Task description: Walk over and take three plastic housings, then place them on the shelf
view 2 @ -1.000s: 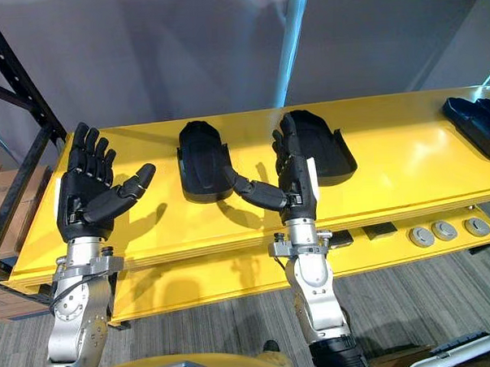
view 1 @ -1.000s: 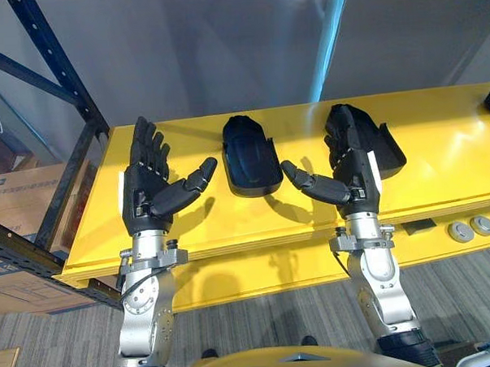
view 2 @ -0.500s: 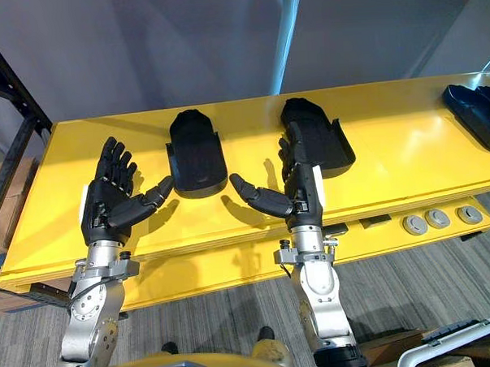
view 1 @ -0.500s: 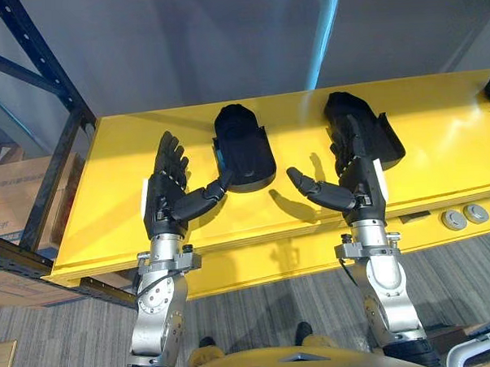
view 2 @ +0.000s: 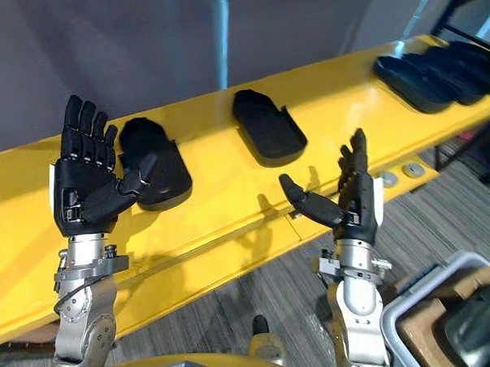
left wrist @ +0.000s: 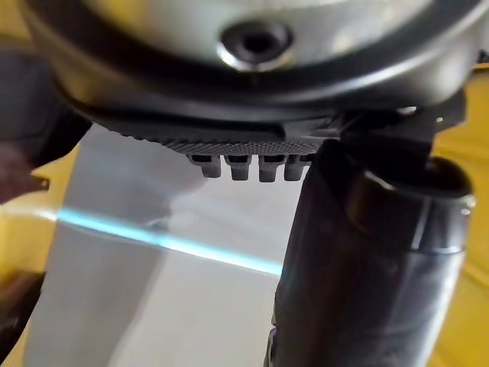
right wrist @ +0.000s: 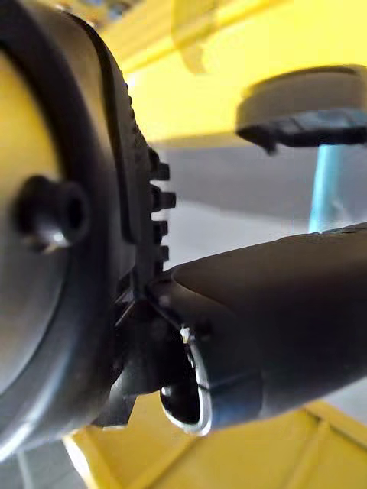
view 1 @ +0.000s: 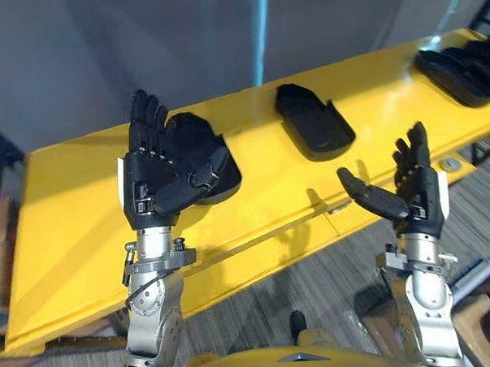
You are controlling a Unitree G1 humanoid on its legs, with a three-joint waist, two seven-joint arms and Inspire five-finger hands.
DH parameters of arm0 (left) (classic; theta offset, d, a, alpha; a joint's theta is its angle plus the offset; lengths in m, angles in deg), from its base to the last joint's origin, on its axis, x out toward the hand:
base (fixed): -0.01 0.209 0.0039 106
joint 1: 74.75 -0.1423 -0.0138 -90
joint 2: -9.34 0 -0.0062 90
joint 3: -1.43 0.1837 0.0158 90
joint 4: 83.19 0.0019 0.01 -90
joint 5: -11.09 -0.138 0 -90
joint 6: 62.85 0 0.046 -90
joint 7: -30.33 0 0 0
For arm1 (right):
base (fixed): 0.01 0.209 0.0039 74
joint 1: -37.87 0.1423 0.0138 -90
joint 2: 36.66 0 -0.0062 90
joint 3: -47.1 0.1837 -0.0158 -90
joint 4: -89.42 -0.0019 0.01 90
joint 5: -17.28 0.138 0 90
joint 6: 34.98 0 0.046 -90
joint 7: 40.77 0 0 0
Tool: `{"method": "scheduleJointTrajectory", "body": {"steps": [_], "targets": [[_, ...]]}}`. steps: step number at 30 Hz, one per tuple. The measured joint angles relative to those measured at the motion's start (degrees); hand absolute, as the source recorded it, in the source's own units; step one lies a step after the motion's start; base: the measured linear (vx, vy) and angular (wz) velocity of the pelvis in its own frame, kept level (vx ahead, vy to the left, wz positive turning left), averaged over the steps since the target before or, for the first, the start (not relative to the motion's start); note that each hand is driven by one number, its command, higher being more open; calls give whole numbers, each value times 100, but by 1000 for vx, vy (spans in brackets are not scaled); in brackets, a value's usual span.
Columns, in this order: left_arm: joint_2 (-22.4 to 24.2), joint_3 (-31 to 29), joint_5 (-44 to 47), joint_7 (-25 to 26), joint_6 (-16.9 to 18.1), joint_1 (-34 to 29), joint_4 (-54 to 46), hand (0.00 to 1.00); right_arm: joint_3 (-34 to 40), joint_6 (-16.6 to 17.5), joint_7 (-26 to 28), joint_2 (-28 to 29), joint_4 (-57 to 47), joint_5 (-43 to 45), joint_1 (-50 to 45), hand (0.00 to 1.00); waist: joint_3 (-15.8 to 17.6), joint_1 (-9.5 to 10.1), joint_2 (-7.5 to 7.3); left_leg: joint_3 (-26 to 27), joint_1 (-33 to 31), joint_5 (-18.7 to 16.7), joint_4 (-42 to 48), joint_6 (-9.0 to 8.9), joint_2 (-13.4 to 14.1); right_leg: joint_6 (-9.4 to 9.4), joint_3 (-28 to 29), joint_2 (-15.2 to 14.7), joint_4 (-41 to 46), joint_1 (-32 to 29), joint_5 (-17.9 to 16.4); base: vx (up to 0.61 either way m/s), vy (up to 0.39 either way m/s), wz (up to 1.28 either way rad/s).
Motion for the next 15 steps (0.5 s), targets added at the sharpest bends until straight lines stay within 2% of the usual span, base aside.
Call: {"method": "scheduleJointTrajectory", "body": {"steps": [3,6,7,8,9,10,11,13,15], "targets": [[-76,131,-4,26,-128,185,149,100,233,6,77,-19,-1,64,-59,100,-18,-178,33,83,30,-41,36,4,4,40,122,17,-62,-10,54,4,6,-26],[-72,137,-11,129,-216,294,268,100,247,22,249,-209,-1,198,-30,100,-37,-155,101,123,-37,-275,382,39,59,51,384,94,-72,-82,94,-35,9,-36],[-63,109,-17,216,-223,277,276,100,220,22,312,-291,2,199,56,100,-30,-103,143,-173,-142,-438,599,127,39,15,514,143,-57,-140,120,-79,23,-84],[-36,34,-34,352,-224,230,273,100,119,29,382,-429,1,213,256,100,-19,27,259,-962,-310,-779,857,208,-57,-26,801,261,-34,-290,178,-86,43,-103],[-36,-10,-33,445,-224,194,270,100,30,32,412,-497,19,221,384,100,-10,100,314,-1226,-377,-978,1003,230,-119,-28,977,321,-28,-362,203,-122,101,-136],[-40,-87,-34,644,-248,104,270,100,-176,35,502,-566,62,277,593,100,28,220,387,-1660,-459,-1248,1277,395,-343,-18,1265,383,1,-452,213,-125,147,-113],[-38,-127,-35,751,-272,22,265,100,-348,35,540,-592,76,342,671,100,54,245,437,-1832,-503,-1358,1449,462,-428,-18,1395,418,27,-478,214,-116,160,-90],[-31,-148,-35,788,-337,-97,260,100,-661,39,526,-595,112,441,679,100,90,221,480,-1822,-640,-1483,1739,494,-435,16,1448,406,36,-515,237,-62,125,-25],[-31,-155,-30,737,-338,-100,249,100,-845,34,441,-557,235,435,663,100,190,305,414,-1803,-678,-1534,1870,506,-441,18,1473,399,78,-531,238,-53,99,-3]]}}
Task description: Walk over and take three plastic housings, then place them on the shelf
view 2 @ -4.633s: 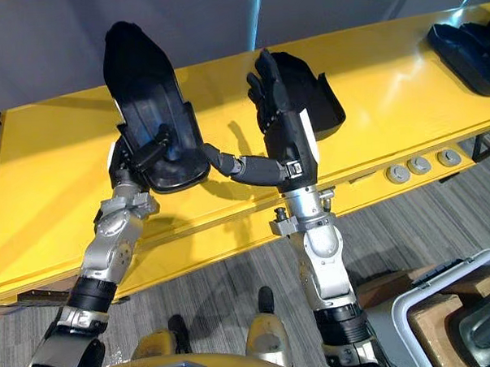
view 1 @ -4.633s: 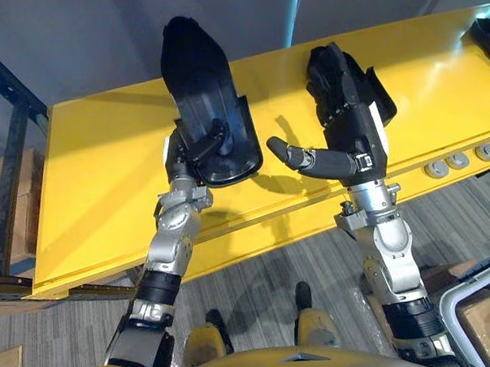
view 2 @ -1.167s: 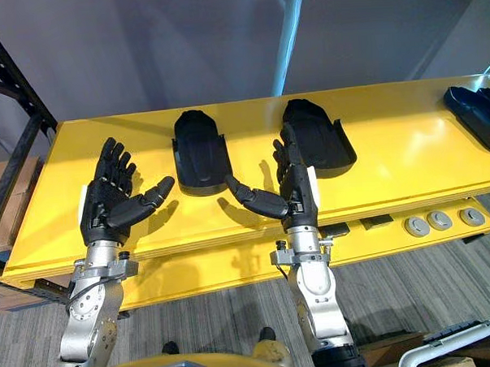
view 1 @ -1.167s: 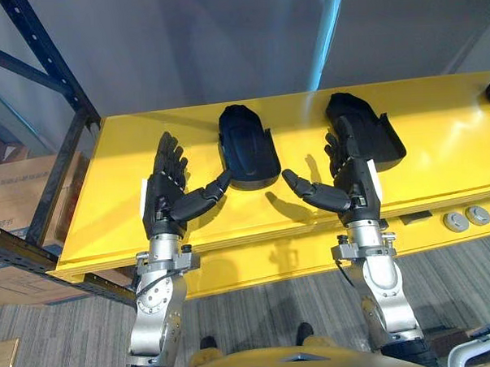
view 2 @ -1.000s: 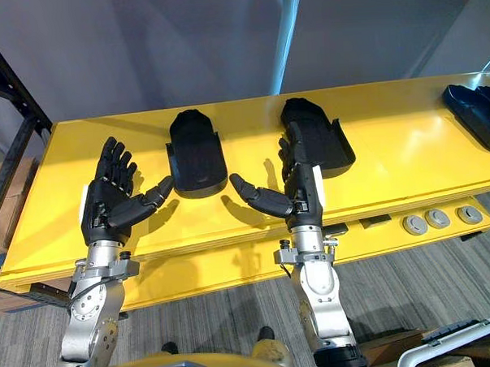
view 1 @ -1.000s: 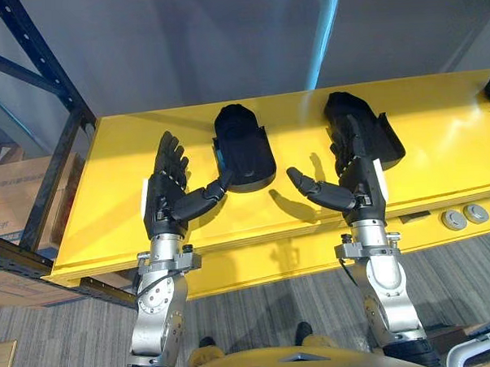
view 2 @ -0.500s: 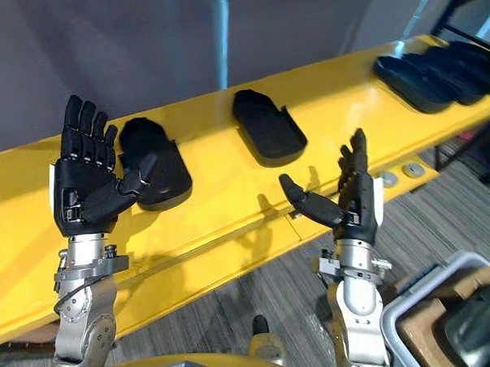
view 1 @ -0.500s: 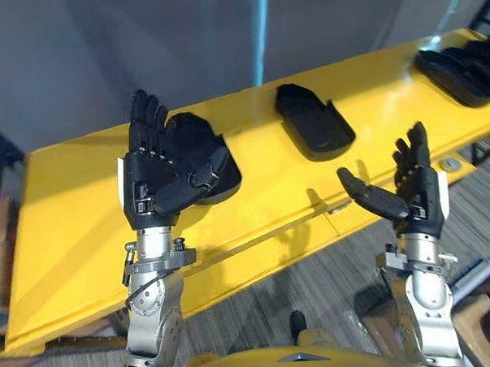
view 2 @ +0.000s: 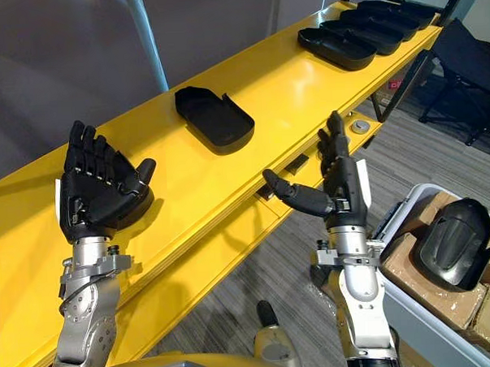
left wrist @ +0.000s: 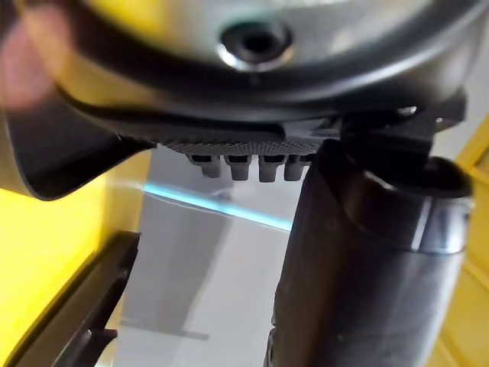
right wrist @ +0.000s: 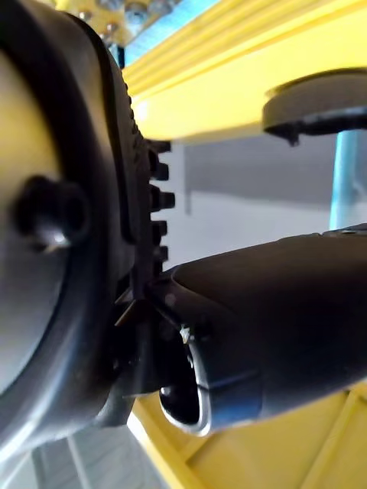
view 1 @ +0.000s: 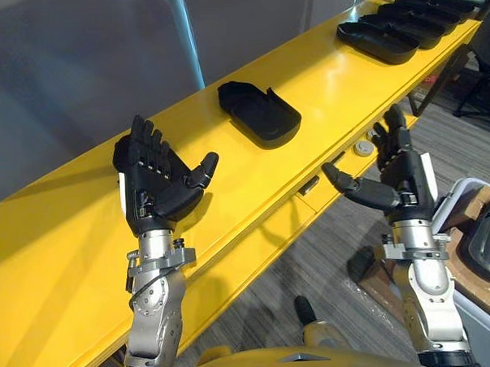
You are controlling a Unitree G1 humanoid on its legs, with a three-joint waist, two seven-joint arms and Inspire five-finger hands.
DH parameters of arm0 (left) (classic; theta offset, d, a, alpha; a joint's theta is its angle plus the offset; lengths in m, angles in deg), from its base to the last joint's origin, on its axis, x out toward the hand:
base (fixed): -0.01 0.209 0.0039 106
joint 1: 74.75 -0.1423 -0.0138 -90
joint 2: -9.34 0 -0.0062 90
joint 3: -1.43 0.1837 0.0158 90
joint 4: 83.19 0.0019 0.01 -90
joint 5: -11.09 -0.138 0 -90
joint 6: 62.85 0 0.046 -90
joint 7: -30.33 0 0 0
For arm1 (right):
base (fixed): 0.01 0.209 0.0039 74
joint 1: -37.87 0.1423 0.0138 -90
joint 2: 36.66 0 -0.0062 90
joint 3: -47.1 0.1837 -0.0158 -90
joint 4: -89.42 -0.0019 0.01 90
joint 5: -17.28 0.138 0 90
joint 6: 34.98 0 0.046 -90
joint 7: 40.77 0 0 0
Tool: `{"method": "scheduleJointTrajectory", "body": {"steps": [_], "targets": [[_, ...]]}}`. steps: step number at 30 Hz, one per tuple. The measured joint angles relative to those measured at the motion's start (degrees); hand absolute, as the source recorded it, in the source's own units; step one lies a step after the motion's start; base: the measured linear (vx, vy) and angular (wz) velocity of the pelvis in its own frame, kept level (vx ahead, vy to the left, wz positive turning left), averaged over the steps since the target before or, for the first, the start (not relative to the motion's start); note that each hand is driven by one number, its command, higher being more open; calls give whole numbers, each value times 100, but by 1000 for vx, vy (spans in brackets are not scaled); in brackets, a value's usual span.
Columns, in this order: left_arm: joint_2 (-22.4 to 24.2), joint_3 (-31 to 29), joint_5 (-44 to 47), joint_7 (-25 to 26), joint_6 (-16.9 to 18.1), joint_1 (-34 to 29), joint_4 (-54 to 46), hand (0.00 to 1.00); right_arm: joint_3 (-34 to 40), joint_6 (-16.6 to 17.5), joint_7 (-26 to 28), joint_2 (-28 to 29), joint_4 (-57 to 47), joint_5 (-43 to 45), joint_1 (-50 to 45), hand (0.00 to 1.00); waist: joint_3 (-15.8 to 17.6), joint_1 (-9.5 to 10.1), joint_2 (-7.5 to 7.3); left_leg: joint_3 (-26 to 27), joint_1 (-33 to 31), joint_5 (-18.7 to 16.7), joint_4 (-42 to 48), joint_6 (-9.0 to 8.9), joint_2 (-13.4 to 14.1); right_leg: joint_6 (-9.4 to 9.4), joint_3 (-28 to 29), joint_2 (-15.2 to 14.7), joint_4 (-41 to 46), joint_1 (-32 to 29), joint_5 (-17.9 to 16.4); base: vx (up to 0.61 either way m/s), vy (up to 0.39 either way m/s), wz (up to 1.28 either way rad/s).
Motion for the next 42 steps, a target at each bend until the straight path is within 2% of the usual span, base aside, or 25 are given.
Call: {"method": "scheduleJointTrajectory", "body": {"steps": [4,8,9,10,11,12,14,15,16,20,21,23,24,25,26,27,28,29,30,31,33,36,38,40,42], "targets": [[4,32,24,-271,4,8,-132,100,-203,-13,-337,436,28,62,-226,100,132,91,-62,-91,-302,-129,494,12,25,-33,-65,74,477,-346,-24,-21,46,0],[-24,347,-5,-336,21,197,-476,100,-200,38,-322,841,8,294,-810,100,325,44,-140,136,-312,-449,1087,151,125,-36,-6,208,1027,-480,-17,-130,100,-44],[-43,430,-5,-348,24,255,-615,100,-220,52,-239,879,-4,318,-887,100,385,56,-229,323,-274,-513,1180,250,195,-57,-43,210,906,-474,201,-207,60,-68],[-33,445,-7,-364,28,286,-645,100,-222,60,-172,874,-4,385,-859,100,397,88,-199,472,-296,-487,1170,334,288,-86,-48,203,705,-437,389,-270,73,-94],[-32,445,-6,-418,28,388,-641,100,-240,131,-117,858,-48,481,-777,100,401,121,-226,723,-322,-417,1161,412,393,-387,-470,189,1175,-539,82,-271,73,-83],[-38,444,-5,-454,28,424,-641,100,-250,174,-85,820,-119,532,-684,100,407,163,-210,853,-336,-342,1118,443,458,-429,-772,140,1646,-579,-264,-259,76,-90],[-38,410,86,-852,-17,480,-615,100,-265,336,-28,731,-157,933,-270,100,404,292,-195,1068,-342,-87,932,435,645,-659,-1312,-182,2755,-499,-896,-194,9,-68],[-46,408,178,-981,-38,488,-598,100,-260,346,-7,731,-123,1041,-163,100,395,334,-210,1106,-344,-12,857,404,680,-723,-1399,-301,2992,-449,-1009,-196,-114,-47],[-99,398,314,-1237,-144,485,-517,100,-255,388,39,727,272,1117,168,100,359,349,-245,1162,-367,199,656,326,795,-813,-1526,-598,3418,-290,-1103,-151,-139,-31],[-358,409,513,-1641,-483,485,-109,100,-254,326,4,723,1456,1068,717,100,109,445,-455,1332,-571,660,293,-9,1065,-821,-1527,-1180,3478,-13,-1095,-118,-223,-41],[-380,423,572,-1654,-523,490,29,100,-240,269,-28,710,1586,1065,743,100,72,454,-503,1346,-726,763,326,-135,1190,-784,-1456,-1248,3237,77,-1081,-162,-457,-48],[-400,434,709,-1591,-652,502,204,100,-162,81,-70,697,1648,868,733,100,4,448,-612,1347,-919,934,403,-315,1330,-392,-1447,-1305,2281,349,-823,-127,-478,-43],[-347,459,765,-1556,-699,559,414,100,-92,-52,-89,596,1653,829,744,100,-45,426,-663,1320,-981,1025,446,-459,1405,56,-1643,-1261,1698,666,-1013,-95,-478,-35],[-284,474,819,-1506,-777,564,550,100,-41,-154,-114,489,1654,825,751,100,-47,386,-562,1182,-987,1139,370,-511,1497,354,-1833,-1169,1571,714,-1237,-94,-489,-26],[-232,545,879,-1433,-841,550,685,100,33,-250,-165,384,1653,762,712,100,-67,289,-445,989,-985,1299,227,-482,1552,426,-2006,-1052,1514,775,-1401,-43,-464,-2],[-133,730,902,-1341,-937,530,808,100,215,-379,-263,304,1650,622,608,100,-107,123,-317,797,-969,1546,49,-164,1636,349,-2169,-876,1434,871,-1506,-34,-521,1],[-52,895,911,-1322,-1002,488,817,100,407,-471,-357,277,1628,622,491,100,-131,69,-277,707,-896,1869,-98,161,1706,293,-2185,-735,1419,886,-1536,-15,-418,-9],[-22,961,911,-1328,-1001,477,816,100,491,-535,-417,276,1594,622,452,100,-136,42,-269,683,-833,2042,-171,173,1738,288,-2163,-676,1404,893,-1538,-8,-271,-49],[24,1049,905,-1338,-995,485,813,100,610,-634,-502,266,1509,624,435,100,-117,21,-304,563,-703,2090,-338,-40,1680,258,-2004,-612,1339,887,-1549,-6,-153,-83],[52,1102,879,-1339,-992,484,783,100,719,-656,-572,194,1388,625,442,100,-176,23,-215,253,-553,1833,-615,-367,1364,184,-1716,-580,1243,783,-1550,-1,-147,-95],[65,1104,865,-1306,-976,518,763,100,728,-671,-575,79,1340,627,480,100,-192,21,-188,-42,-343,1492,-1023,-346,1031,-50,-1512,-527,1231,585,-1668,-9,-43,-88],[95,1103,859,-1260,-995,492,788,100,599,-899,-541,23,1426,635,469,100,-222,19,-137,-404,-216,1378,-1340,-485,894,-107,-1304,-459,1295,318,-1620,-55,-14,-60],[-27,1091,844,-1276,-1024,472,793,100,299,-984,-544,2,1590,633,480,100,-145,81,-261,-270,-90,1365,-1329,-656,815,-71,-1285,-544,1352,287,-1519,-92,86,-39],[-125,1071,743,-1292,-1026,494,792,100,64,-997,-580,-8,1934,628,736,100,-124,197,-299,-173,-208,1297,-1183,-687,809,-101,-1356,-564,1160,208,-1202,-174,117,-37],[-348,1072,643,-1297,-1026,594,798,100,6,-1003,-728,-16,2591,635,1430,100,-38,262,-430,-170,-546,1266,-948,-684,680,-63,-1604,-731,631,187,-877,-185,101,-16]]}}
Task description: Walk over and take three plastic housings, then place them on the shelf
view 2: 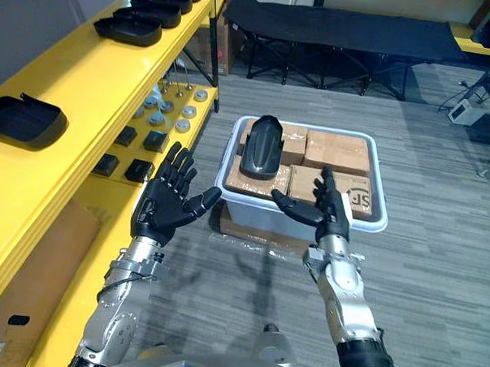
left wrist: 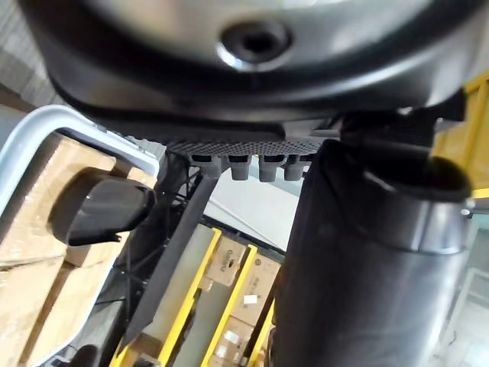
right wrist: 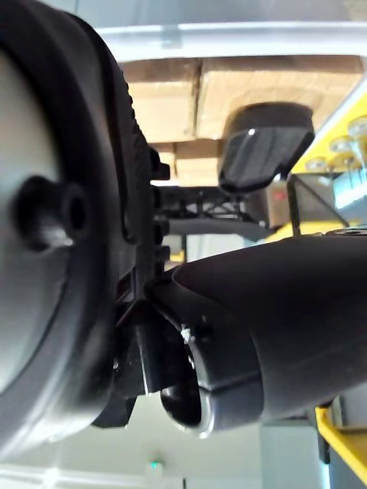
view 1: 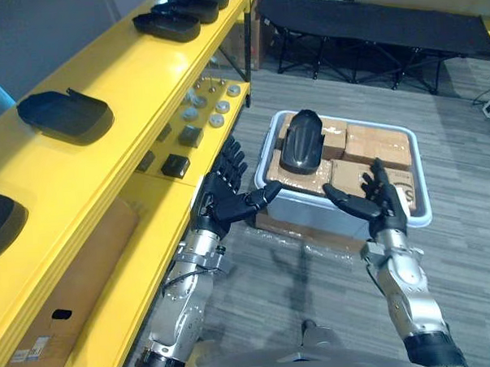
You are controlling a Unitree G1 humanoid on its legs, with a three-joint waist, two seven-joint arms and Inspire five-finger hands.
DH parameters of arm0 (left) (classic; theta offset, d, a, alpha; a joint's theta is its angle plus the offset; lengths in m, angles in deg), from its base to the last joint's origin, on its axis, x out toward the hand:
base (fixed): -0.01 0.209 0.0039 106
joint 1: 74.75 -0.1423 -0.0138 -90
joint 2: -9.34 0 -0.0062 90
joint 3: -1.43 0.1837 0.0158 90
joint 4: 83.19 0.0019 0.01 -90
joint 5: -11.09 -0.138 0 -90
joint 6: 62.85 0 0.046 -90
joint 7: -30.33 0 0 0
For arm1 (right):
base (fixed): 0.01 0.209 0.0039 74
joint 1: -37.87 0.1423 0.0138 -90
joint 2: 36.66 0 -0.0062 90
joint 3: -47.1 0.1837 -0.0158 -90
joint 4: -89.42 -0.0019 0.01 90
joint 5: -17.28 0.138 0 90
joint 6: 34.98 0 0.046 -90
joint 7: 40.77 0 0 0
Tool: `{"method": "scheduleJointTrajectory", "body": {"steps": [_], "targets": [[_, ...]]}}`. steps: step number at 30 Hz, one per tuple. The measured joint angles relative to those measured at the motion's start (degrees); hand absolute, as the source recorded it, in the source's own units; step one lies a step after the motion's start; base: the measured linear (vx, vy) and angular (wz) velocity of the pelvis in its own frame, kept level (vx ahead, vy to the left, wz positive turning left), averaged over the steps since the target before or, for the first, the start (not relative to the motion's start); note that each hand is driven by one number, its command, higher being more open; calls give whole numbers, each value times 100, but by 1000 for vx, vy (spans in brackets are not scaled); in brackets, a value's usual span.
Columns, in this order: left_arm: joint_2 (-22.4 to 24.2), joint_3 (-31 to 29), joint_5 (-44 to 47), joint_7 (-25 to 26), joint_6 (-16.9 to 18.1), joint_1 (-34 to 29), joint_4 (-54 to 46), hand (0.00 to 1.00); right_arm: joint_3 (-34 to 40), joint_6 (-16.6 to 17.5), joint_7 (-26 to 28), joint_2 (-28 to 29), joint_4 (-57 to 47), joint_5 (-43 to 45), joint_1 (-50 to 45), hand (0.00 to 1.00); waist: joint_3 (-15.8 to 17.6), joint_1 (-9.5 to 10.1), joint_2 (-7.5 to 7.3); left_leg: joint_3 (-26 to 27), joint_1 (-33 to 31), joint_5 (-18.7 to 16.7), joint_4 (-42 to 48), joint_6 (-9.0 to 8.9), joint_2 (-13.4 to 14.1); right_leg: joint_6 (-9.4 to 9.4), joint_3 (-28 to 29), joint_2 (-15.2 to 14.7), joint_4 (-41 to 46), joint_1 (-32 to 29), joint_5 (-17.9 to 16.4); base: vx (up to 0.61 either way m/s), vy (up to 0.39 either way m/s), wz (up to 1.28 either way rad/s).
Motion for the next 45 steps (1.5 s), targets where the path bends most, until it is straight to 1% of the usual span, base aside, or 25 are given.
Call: {"method": "scheduleJointTrajectory", "body": {"steps": [1,2,4,5,6,7,8,9,10,12,13,16,19,21,22,24,25,28,29,31,32,34,39,41,45], "targets": [[-73,12,-2,-6,1,104,51,100,29,1,-194,-82,364,2,475,100,92,22,-23,-66,-250,-6,131,16,-52,-26,-47,-44,-284,-32,228,-157,80,5],[-89,14,-5,-22,4,194,111,100,64,3,-295,-150,564,4,749,100,165,50,-21,-93,-373,-6,203,15,-68,-58,-96,-60,-396,-53,329,-205,89,14],[-158,22,-3,4,9,545,242,100,162,11,-772,-474,1352,10,1902,100,497,128,37,-249,-836,8,512,30,-75,-21,-235,-54,-627,-183,603,-204,59,20],[-158,37,1,14,18,628,277,100,197,12,-897,-575,1488,2,2129,100,563,164,73,-307,-942,21,557,32,-75,-23,-263,-42,-660,-223,653,-183,34,21],[-155,91,7,27,43,786,335,100,250,47,-1126,-789,1746,7,2550,100,731,248,157,-393,-1074,86,625,51,-75,-32,-297,-17,-723,-269,745,-137,9,21],[-155,119,11,55,52,881,343,100,284,131,-1289,-946,1968,65,2906,100,878,262,223,-473,-1175,139,646,34,-76,-26,-365,0,-785,-279,809,-117,0,21],[-153,130,14,72,67,920,343,100,300,161,-1345,-1014,2056,108,3053,100,949,265,244,-511,-1215,159,646,40,-76,-16,-401,8,-806,-285,834,-70,-22,19],[-158,138,32,94,110,1011,358,100,303,197,-1435,-1164,2268,116,3344,100,1125,289,258,-557,-1232,199,625,21,-74,-10,-430,25,-809,-292,856,-60,-26,12],[-154,151,66,103,174,1106,389,100,295,233,-1501,-1360,2601,117,3655,100,1228,319,281,-597,-1346,240,613,28,-75,-18,-483,35,-814,-384,900,-58,-25,11],[-137,170,110,102,210,1194,398,100,285,238,-1574,-1523,2844,122,3889,100,1356,354,310,-635,-1401,277,612,35,-78,-35,-601,45,-822,-415,961,-49,-15,7],[-141,222,113,100,328,1334,522,100,232,241,-1624,-1726,3137,227,4161,100,1520,398,361,-646,-1425,292,626,46,-85,-39,-716,42,-822,-425,1021,-54,-7,4],[-142,254,113,100,434,1493,861,100,-96,214,-1609,-2037,3646,337,4612,100,1579,417,446,-711,-1651,291,758,57,-99,-84,-863,42,-814,-560,1107,-52,27,7],[-127,353,282,185,453,1676,1397,100,-289,22,-1640,-2326,4251,499,5247,100,1697,554,538,-815,-1920,246,1002,108,-127,-71,-934,33,-805,-670,1154,-71,49,7],[-110,442,297,228,464,1689,1541,100,-283,-72,-1701,-2433,4518,502,5506,100,1763,600,604,-907,-2036,224,1098,116,-150,-71,-1023,31,-800,-683,1155,-78,34,15],[-105,543,361,242,498,1690,1692,100,-281,-187,-1806,-2537,4709,503,5703,100,1799,694,663,-943,-2143,179,1183,157,-155,-66,-1051,32,-784,-740,1158,-102,43,11],[-99,641,512,270,525,1679,1820,100,-278,-314,-1846,-2632,4927,503,5936,100,1855,748,731,-994,-2241,178,1261,159,-172,-59,-1097,31,-779,-776,1177,-74,35,8],[-100,671,524,282,534,1678,1868,100,-275,-361,-1847,-2652,4993,503,5987,100,1858,769,742,-1005,-2281,178,1290,158,-173,-54,-1106,32,-777,-798,1180,-62,26,4],[-83,777,714,346,568,1690,2072,100,-273,-705,-1846,-2781,5290,502,6219,100,1867,891,765,-1026,-2499,197,1389,146,-179,-47,-1110,29,-754,-969,1215,-48,19,0],[-62,789,726,348,587,1701,2131,100,-272,-764,-1847,-2808,5353,502,6267,100,1892,898,793,-1039,-2518,195,1410,148,-182,-47,-1119,28,-744,-974,1215,-31,28,6],[20,915,802,390,651,1799,2346,100,-270,-982,-1863,-3037,5413,504,6361,100,1994,957,929,-1088,-2601,187,1481,165,-217,-47,-1175,-1,-678,-1023,1215,-27,30,7],[36,942,866,400,676,1804,2375,100,-271,-1028,-1873,-3103,5414,505,6387,100,2009,995,951,-1085,-2641,187,1500,168,-221,-46,-1175,-7,-671,-1062,1215,-42,26,1],[53,953,976,456,729,1787,2485,100,-279,-1277,-1968,-3197,5567,508,6570,100,2018,1036,972,-1089,-2779,221,1506,192,-240,-29,-1179,-29,-633,-1216,1226,-16,8,0],[60,1010,1178,460,800,1784,2693,100,-283,-1672,-2186,-3352,5612,786,6596,100,2030,1150,1004,-1060,-2885,217,1550,211,-260,-29,-1183,-69,-533,-1363,1225,-6,2,0],[76,1015,1204,458,829,1791,2693,100,-304,-1701,-2206,-3467,5594,940,6619,100,2048,1183,1049,-1080,-3025,219,1625,223,-262,-28,-1192,-74,-466,-1489,1224,-46,9,-2],[74,1013,1366,459,833,1779,2703,100,-480,-1791,-2207,-3480,5552,1126,6626,100,2051,1187,1053,-1084,-3167,233,1705,239,-254,-23,-1191,-84,-355,-1652,1216,-50,0,-3]]}}
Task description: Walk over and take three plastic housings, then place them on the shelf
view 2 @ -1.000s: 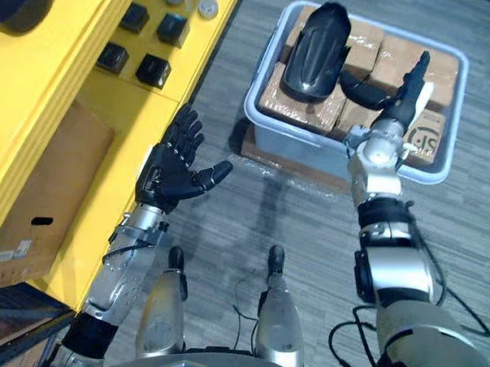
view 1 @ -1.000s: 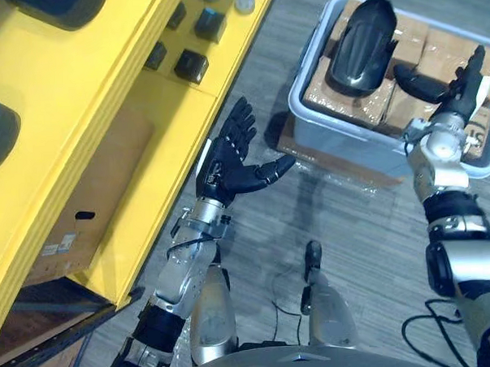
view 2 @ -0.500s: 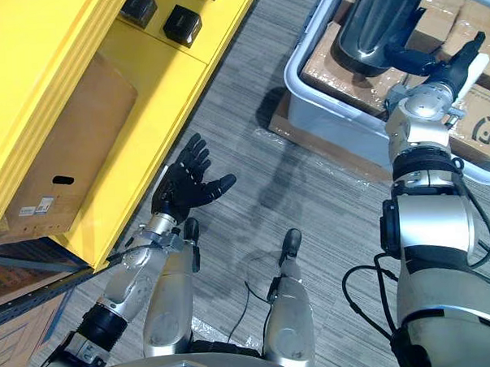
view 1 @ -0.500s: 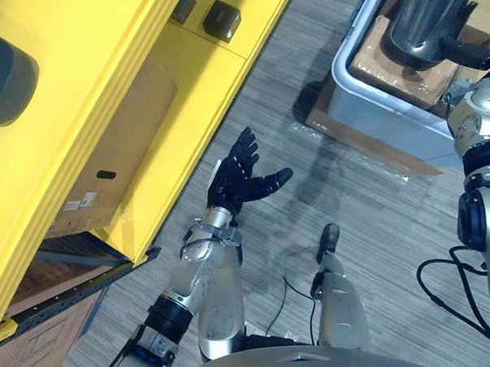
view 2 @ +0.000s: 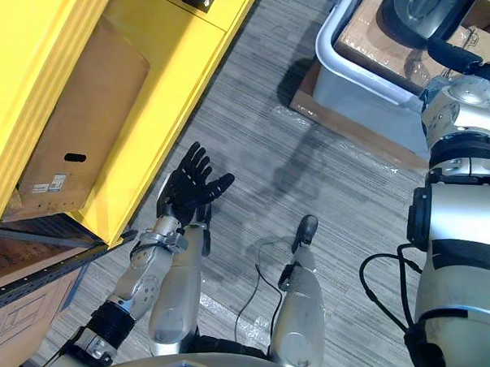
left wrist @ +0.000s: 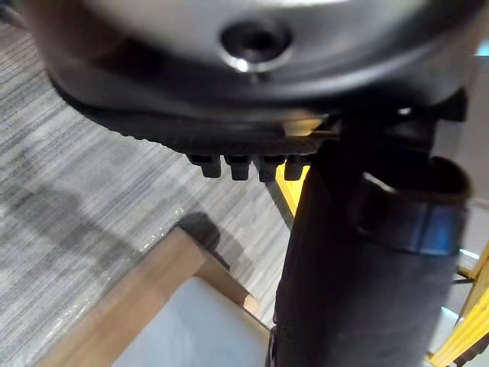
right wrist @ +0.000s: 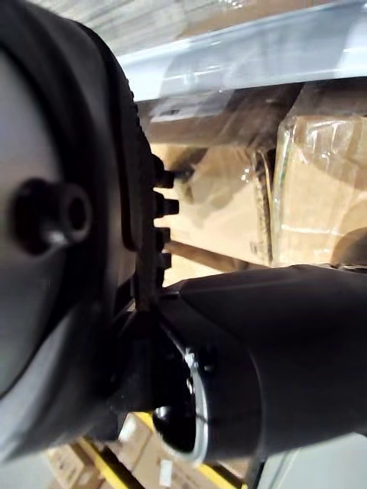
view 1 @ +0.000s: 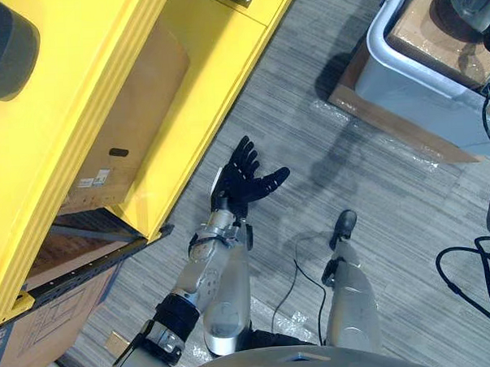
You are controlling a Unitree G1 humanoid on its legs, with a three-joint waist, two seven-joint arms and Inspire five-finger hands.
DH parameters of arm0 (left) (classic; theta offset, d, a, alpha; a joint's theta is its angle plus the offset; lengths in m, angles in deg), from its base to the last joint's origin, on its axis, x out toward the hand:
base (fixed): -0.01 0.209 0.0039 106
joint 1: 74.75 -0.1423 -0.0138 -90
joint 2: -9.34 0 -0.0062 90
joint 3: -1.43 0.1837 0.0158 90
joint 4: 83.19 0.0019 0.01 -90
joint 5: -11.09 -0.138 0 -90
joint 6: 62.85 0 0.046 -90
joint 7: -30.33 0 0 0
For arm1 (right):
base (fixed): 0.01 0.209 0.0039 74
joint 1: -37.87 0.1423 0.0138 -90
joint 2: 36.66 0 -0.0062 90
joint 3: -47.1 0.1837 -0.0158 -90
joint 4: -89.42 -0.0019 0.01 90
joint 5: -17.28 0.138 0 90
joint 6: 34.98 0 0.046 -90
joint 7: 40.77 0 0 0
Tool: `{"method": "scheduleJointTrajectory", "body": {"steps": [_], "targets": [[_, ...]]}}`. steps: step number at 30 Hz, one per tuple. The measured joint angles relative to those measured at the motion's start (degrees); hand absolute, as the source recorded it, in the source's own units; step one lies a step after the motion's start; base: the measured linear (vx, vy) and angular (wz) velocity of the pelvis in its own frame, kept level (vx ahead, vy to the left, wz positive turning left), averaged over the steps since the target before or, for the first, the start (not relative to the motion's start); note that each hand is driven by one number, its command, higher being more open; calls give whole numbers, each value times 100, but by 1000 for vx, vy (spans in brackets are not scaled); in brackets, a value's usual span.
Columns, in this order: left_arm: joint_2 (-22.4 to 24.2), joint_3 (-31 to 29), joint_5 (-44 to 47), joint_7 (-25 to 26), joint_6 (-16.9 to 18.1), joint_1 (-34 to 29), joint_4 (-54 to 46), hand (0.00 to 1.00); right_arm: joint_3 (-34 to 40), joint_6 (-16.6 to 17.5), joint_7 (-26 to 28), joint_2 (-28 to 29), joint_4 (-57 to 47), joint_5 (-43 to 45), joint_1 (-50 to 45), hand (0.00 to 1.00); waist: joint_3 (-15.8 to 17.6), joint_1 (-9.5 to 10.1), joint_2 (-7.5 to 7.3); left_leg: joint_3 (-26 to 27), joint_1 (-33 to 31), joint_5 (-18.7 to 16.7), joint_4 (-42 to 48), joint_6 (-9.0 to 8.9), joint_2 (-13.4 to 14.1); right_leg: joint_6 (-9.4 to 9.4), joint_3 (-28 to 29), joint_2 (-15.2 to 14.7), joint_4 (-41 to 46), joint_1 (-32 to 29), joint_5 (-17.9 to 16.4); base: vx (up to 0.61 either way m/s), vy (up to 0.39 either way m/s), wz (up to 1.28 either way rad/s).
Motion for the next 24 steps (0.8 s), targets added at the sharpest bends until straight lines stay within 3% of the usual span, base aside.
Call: {"method": "scheduleJointTrajectory", "body": {"steps": [2,3,11,12,20,24], "targets": [[18,15,-1,-1,0,-6,2,100,-138,-33,1,0,-2,-3,-37,100,0,42,0,1,-32,15,-5,4,0,11,-2,-15,83,-69,-39,-47,-13,-1],[44,12,-1,0,5,-22,3,100,-217,-41,-5,0,-12,-4,-56,0,0,72,0,2,-36,26,-8,3,-3,11,-3,-27,149,-108,-69,-37,-20,2],[51,41,-8,-1,126,-71,0,100,-237,-248,-297,-231,-108,-15,-245,0,1,103,-2,-40,-34,65,-14,-11,-1,44,-70,-54,369,-164,-208,3,-4,2],[52,38,-8,-1,132,-70,-3,100,-237,-257,-296,-225,-125,-17,-266,100,1,77,-3,-43,-27,70,-18,-16,5,44,-77,-53,387,-167,-216,0,0,0],[71,-11,-11,-12,172,-113,-24,100,-230,-158,-295,-12,-276,-21,-284,100,3,-7,-14,-20,174,107,-66,-27,54,41,-152,-37,459,-28,-215,-5,-2,0],[26,-10,-12,-40,200,-285,-94,100,-233,269,-444,36,-298,-421,-254,100,2,-16,-43,-21,336,199,-232,-41,45,19,-194,-29,367,111,-220,-26,-13,3]]}}
